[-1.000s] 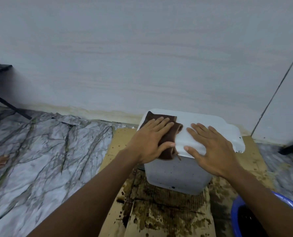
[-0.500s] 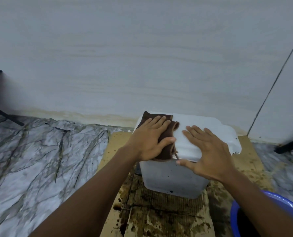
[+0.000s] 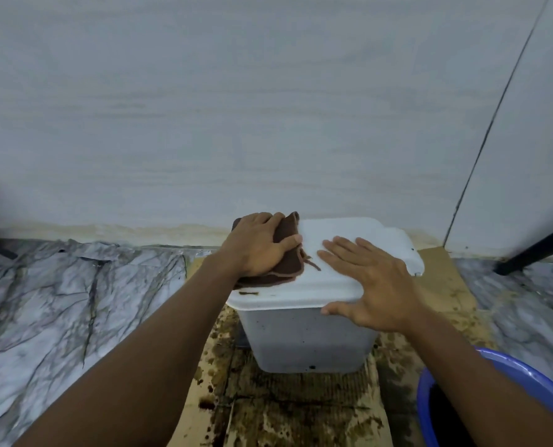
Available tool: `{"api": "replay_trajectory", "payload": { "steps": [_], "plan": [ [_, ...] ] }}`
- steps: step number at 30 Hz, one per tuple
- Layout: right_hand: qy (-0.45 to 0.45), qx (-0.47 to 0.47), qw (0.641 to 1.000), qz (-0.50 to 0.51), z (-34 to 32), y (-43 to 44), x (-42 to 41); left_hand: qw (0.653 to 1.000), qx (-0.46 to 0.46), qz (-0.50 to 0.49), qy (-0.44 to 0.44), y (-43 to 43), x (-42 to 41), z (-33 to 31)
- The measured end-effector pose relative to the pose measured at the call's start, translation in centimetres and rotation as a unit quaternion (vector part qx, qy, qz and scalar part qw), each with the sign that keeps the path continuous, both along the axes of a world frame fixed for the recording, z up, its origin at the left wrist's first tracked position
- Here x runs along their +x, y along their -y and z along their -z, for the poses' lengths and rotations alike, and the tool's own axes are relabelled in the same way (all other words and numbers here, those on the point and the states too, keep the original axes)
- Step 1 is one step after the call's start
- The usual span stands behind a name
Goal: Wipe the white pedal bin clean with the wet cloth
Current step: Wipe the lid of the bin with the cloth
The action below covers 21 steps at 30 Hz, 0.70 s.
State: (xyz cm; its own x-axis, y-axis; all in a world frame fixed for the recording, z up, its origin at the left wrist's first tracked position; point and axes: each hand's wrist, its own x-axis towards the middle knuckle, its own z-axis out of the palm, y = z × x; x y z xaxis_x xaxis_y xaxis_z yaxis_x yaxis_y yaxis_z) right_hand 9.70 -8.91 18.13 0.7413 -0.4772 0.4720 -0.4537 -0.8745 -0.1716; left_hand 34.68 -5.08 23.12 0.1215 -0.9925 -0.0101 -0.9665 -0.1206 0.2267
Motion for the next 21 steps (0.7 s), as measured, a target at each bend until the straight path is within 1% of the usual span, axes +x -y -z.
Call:
{"api": "replay_trajectory", "payload": {
  "steps": [2,4,7,9,11,14,16,19,21],
  "plan": [
    [-0.006,0.051,0.999,-0.016,-0.9,0.9,-0.9,1.0,0.011,-0.017,0.001,-0.8,-0.8,-0.2],
    [-0.033,0.105,0.994,-0.013,-1.8,1.7,-1.7,1.0,0.009,-0.022,0.006,-2.0,-1.7,0.0],
    [-0.084,0.135,0.987,-0.005,-2.7,1.6,-2.0,1.0,-0.007,-0.004,0.013,-4.5,-2.5,0.5],
    [-0.095,0.132,0.987,-0.001,-2.9,0.5,-1.6,1.0,-0.016,0.011,0.001,-6.6,-2.6,1.0],
    [-0.077,0.126,0.989,0.014,-2.8,-1.0,-1.0,0.998,-0.044,0.038,-0.012,-9.0,-2.2,1.6],
    [-0.099,0.066,0.993,0.015,-1.9,-2.2,-0.7,0.992,-0.071,0.101,0.001,-12.3,-1.2,2.7],
    [-0.113,0.056,0.992,0.017,-1.7,-2.1,-0.9,0.989,-0.073,0.128,-0.004,-13.6,-0.4,3.2],
    [-0.124,0.057,0.99,0.029,-1.8,-2.3,-0.9,0.987,-0.083,0.116,-0.069,-14.8,0.6,3.8],
    [-0.127,0.047,0.99,0.036,-1.5,-3.1,-0.6,0.989,-0.085,0.095,-0.079,-15.0,0.5,4.0]
  ]
}}
